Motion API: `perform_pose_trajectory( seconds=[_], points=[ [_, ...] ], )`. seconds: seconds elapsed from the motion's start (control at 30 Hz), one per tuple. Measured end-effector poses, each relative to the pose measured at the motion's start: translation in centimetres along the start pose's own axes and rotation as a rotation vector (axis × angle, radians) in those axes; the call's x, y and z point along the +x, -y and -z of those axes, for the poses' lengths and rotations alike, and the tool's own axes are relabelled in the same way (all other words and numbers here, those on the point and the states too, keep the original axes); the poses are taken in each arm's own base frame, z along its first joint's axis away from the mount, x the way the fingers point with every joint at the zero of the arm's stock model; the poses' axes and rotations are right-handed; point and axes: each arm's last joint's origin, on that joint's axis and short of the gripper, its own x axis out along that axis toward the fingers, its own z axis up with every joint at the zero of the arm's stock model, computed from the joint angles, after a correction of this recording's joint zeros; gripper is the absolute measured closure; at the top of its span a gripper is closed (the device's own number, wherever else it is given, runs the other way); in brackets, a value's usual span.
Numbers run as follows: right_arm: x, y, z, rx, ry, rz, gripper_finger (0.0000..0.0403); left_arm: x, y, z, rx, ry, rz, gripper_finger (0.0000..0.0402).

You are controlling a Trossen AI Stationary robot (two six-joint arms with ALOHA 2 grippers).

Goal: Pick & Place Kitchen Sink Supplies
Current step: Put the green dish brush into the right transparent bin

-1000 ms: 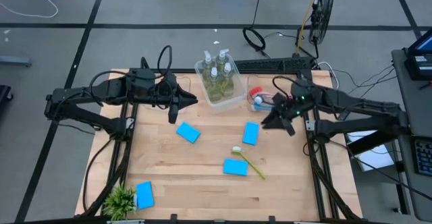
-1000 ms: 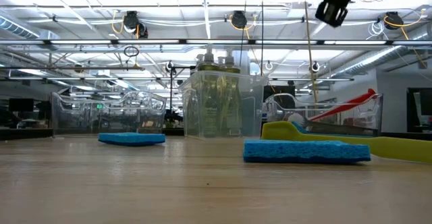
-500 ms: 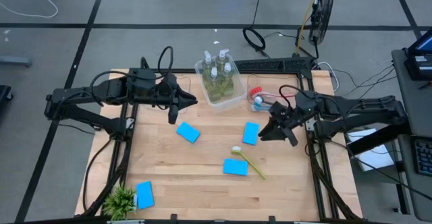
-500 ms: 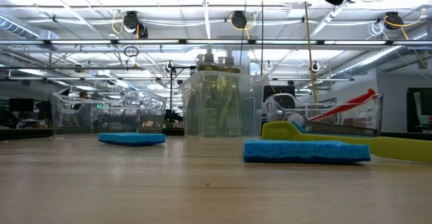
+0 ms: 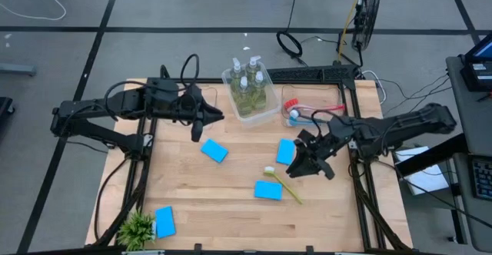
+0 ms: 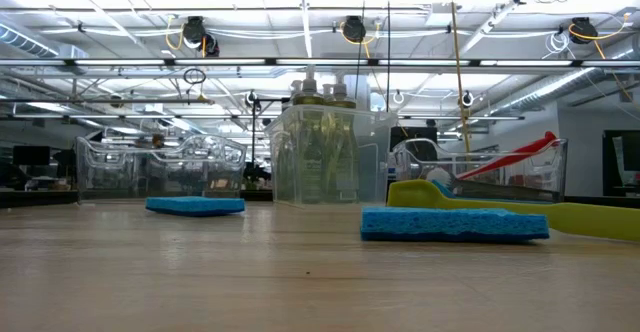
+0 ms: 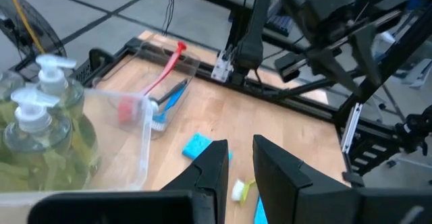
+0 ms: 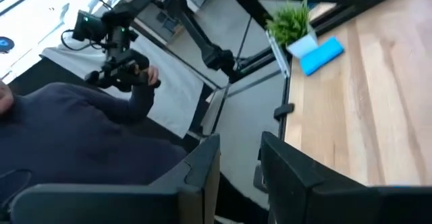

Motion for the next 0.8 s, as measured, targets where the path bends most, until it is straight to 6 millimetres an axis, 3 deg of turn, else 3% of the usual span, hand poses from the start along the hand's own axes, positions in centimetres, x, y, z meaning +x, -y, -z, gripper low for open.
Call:
perform_pose_trajectory(
  seconds=[0.27,0.47,0.63,0.8],
  points=[
    [1.4,-1.5,-0.6,-0.037,0.005,0.025,0.031,0.0,-0.1,0.5,0.0,-0.048,-0.014,0.033],
    [1.4,-3.2,-1.5,-0.071,-0.049,0.251,0.031,0.0,0.1,0.5,0.027,-0.051,-0.005,0.033],
    [2.4,-3.0,-0.7,-0.022,-0.175,0.448,0.031,0.0,0.9,0.7,0.086,-0.061,0.048,0.033],
    [4.5,-1.5,1.0,0.064,-0.314,0.546,0.031,-0.5,1.5,0.8,0.132,-0.057,0.095,0.033]
  ],
)
